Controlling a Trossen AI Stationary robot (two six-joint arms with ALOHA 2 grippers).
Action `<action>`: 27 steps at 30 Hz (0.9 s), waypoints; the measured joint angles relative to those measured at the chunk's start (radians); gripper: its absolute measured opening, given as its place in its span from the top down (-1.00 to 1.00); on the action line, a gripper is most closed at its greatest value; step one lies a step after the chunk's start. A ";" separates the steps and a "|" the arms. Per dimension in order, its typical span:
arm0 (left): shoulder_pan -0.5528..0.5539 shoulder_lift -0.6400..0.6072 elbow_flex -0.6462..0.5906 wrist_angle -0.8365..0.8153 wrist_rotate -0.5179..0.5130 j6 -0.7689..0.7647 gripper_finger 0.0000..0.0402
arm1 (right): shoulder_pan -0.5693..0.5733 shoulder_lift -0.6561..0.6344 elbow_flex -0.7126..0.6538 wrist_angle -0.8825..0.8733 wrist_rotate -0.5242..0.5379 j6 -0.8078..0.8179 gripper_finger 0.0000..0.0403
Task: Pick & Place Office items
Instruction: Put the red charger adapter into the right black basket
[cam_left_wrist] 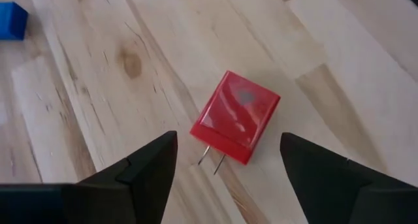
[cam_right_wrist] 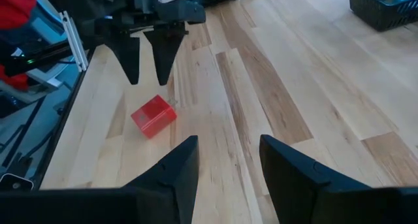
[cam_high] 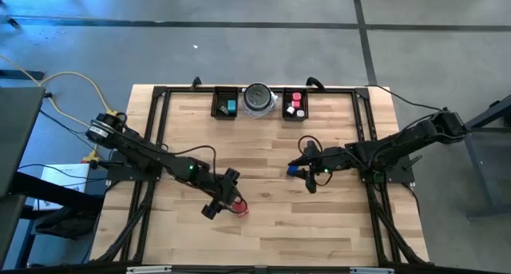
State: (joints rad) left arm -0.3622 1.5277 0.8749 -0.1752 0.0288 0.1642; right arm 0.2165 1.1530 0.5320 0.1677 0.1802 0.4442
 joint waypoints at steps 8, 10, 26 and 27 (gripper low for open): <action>-0.010 0.015 0.037 0.001 0.025 0.058 -0.33 | 0.000 0.000 0.000 -0.005 0.003 -0.002 0.26; -0.015 0.023 0.053 0.003 0.062 0.074 -0.33 | 0.000 0.000 0.000 -0.007 0.003 -0.002 0.26; 0.004 0.188 0.198 -0.105 0.141 0.213 -0.33 | 0.001 0.000 0.000 -0.047 0.000 0.030 0.26; 0.008 0.188 0.200 -0.101 0.140 0.226 -0.33 | 0.003 0.000 0.000 -0.048 0.000 0.030 0.26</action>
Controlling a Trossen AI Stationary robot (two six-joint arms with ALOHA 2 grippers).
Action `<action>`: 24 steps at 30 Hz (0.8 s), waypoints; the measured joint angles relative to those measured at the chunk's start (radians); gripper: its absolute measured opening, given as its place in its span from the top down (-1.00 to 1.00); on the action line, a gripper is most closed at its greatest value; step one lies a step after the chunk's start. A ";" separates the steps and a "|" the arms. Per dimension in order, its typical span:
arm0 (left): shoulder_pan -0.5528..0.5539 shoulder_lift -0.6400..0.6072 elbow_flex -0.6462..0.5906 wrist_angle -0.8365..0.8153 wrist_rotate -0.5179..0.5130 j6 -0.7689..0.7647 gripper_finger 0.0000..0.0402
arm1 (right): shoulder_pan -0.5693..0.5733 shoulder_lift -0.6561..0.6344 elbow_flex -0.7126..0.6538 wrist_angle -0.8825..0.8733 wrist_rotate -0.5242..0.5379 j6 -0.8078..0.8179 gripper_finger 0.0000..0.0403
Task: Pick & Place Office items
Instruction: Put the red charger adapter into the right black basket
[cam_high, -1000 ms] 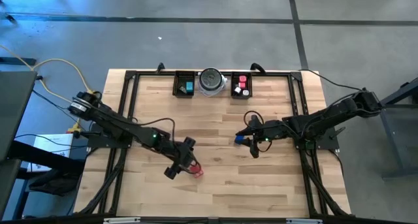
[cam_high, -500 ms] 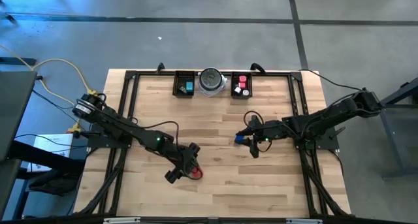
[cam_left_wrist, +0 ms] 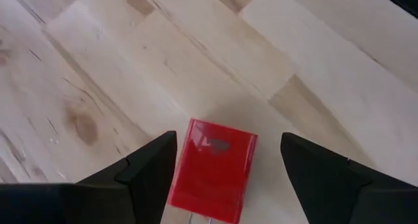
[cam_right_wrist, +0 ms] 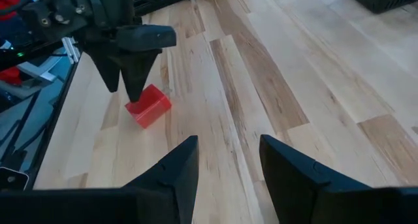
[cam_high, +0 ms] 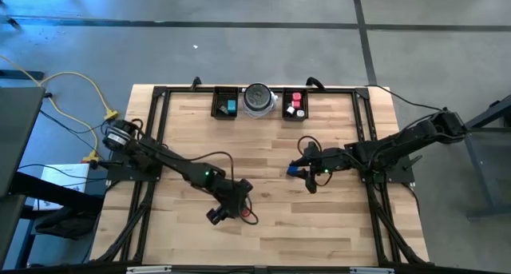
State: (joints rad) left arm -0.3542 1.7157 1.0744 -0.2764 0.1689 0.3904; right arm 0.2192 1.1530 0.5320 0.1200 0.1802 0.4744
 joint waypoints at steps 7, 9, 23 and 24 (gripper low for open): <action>0.027 0.003 0.000 -0.025 0.027 -0.003 -0.33 | 0.025 0.000 0.000 -0.004 0.003 -0.003 0.26; 0.029 0.004 0.000 -0.027 0.029 0.002 -0.33 | 0.031 0.000 0.000 -0.004 0.003 -0.002 0.26; 0.030 0.062 0.001 -0.014 0.065 0.054 -0.33 | 0.031 0.000 0.000 -0.003 0.004 0.004 0.26; 0.030 0.062 0.001 -0.014 0.065 0.055 -0.33 | 0.031 0.000 0.000 -0.003 0.004 0.004 0.26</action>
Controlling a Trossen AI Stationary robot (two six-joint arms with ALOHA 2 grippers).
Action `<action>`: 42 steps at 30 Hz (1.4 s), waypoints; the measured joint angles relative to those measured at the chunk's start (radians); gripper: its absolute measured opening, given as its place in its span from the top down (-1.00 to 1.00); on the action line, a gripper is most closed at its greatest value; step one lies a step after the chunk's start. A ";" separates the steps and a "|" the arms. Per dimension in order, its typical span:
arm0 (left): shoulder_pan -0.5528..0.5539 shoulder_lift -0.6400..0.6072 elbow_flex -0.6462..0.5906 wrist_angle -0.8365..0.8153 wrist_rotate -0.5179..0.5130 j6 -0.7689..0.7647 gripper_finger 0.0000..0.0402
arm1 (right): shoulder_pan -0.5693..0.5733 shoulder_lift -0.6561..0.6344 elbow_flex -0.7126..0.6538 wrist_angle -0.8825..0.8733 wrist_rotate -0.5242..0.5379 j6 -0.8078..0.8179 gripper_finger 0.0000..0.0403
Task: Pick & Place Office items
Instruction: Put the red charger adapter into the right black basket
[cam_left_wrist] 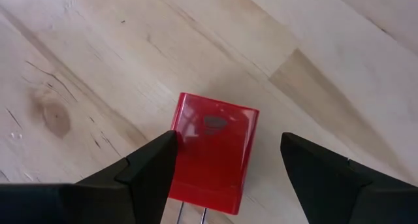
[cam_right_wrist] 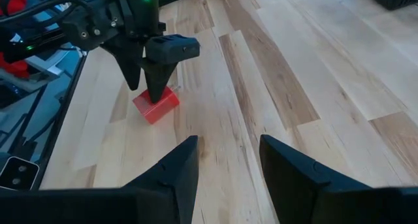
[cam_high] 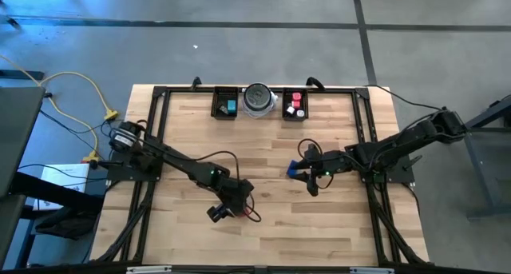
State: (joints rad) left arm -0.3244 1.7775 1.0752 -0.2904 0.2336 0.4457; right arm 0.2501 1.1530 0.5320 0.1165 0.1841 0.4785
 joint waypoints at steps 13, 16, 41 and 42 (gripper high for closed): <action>0.002 0.007 0.000 0.025 -0.034 0.082 -0.33 | 0.000 0.000 0.000 0.000 0.000 0.000 0.26; 0.002 0.008 0.000 0.031 -0.036 0.107 -0.33 | 0.000 0.000 0.000 0.000 0.000 0.000 0.26; 0.004 0.061 0.018 0.047 -0.061 0.239 -0.30 | 0.000 0.000 0.000 0.000 0.000 0.021 0.26; 0.004 0.079 0.026 0.047 -0.060 0.241 -0.30 | 0.000 0.000 0.000 0.000 0.000 0.021 0.26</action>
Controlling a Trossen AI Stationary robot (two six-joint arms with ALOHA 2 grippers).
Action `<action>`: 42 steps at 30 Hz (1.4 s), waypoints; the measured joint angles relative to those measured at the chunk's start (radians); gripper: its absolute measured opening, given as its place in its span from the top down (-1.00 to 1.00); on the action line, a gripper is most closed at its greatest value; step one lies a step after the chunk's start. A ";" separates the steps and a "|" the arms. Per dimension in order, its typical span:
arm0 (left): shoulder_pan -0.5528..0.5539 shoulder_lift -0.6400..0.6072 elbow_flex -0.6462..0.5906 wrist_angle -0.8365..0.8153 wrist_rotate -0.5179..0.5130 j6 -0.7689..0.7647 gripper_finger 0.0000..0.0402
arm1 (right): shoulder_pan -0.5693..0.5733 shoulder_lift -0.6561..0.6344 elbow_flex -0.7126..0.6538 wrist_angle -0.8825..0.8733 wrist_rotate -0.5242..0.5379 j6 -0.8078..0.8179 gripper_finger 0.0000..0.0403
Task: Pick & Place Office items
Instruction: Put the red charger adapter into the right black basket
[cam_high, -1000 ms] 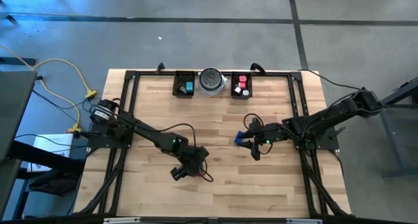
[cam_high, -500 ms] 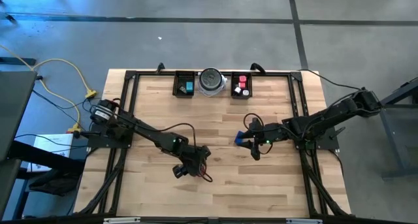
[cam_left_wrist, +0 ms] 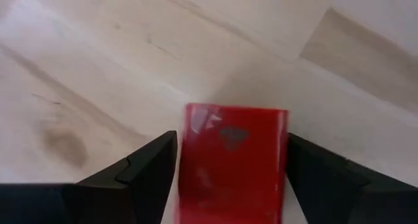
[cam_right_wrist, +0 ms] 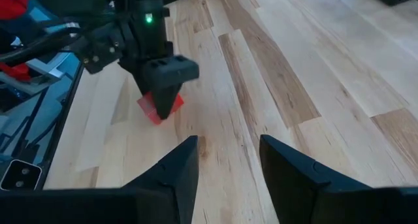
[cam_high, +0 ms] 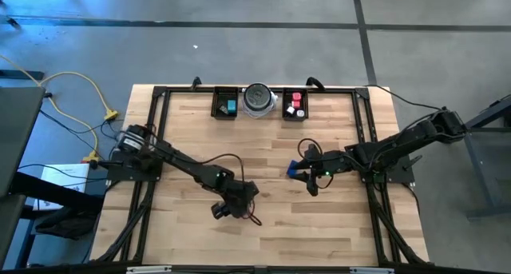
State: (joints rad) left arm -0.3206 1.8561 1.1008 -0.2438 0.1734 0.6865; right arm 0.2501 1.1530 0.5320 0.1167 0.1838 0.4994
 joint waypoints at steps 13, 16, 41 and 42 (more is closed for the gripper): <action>0.034 0.053 0.064 -0.052 0.024 -0.025 -0.24 | 0.047 0.000 0.000 -0.002 0.027 -0.001 0.26; 0.034 0.052 0.064 -0.064 0.020 -0.052 -0.09 | 0.053 0.000 0.000 -0.002 0.027 -0.002 0.26; 0.022 -0.154 0.081 -0.086 -0.597 -0.032 -0.01 | 0.053 0.011 0.000 0.175 0.054 0.110 0.26; 0.019 -0.163 0.082 -0.069 -0.653 -0.013 -0.01 | 0.051 0.021 0.000 0.216 0.057 0.110 0.26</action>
State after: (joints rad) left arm -0.3016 1.6928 1.1824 -0.3129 -0.4792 0.6736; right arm 0.3015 1.1744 0.5316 0.3328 0.2406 0.6094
